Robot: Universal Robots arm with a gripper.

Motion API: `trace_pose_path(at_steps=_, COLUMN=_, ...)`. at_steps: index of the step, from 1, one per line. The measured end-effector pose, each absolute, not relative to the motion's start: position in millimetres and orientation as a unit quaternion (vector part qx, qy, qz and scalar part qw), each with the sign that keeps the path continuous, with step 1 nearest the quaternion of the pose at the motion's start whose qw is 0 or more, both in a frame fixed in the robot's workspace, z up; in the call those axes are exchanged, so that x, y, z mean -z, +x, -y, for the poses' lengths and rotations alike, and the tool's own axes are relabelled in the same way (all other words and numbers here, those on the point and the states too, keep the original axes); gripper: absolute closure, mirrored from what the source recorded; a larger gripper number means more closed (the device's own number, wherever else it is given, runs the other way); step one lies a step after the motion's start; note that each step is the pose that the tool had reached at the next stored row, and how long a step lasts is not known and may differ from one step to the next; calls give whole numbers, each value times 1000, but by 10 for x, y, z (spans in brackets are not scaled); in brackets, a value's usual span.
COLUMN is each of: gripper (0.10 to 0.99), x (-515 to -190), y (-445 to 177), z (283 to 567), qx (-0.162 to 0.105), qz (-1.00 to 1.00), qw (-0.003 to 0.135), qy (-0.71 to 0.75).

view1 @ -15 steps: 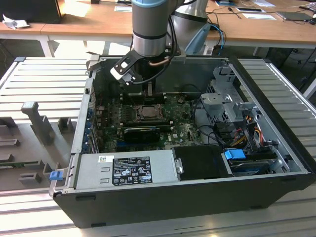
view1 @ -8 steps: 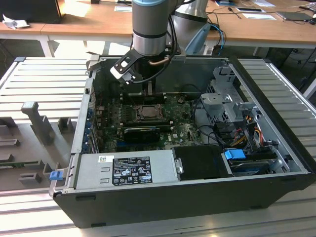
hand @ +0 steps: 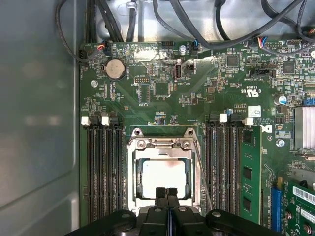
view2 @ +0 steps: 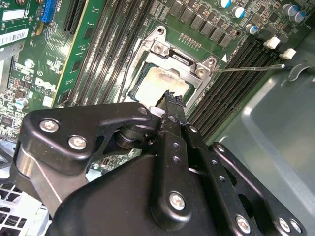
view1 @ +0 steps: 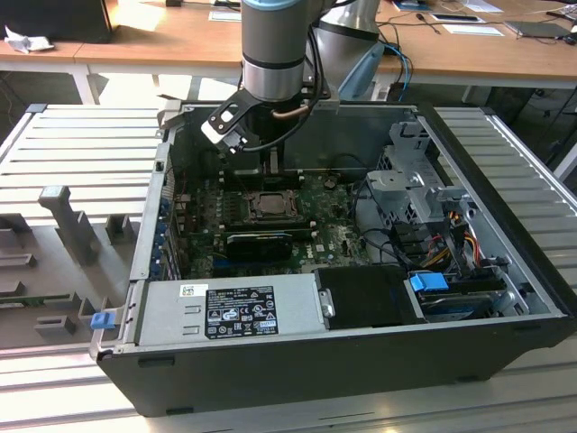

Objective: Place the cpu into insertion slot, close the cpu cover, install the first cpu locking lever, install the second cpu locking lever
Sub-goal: 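Install the first cpu locking lever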

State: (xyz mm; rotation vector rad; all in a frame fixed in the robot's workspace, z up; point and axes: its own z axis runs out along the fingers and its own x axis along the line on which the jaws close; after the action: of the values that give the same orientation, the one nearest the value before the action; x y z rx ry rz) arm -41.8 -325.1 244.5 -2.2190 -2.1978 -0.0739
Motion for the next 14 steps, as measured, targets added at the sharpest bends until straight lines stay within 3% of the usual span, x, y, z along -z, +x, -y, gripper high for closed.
trace_pose_path(at_steps=14, gripper=980, x=-2603, y=-418, z=3251, qx=24, qz=703, qw=9, qy=-710)
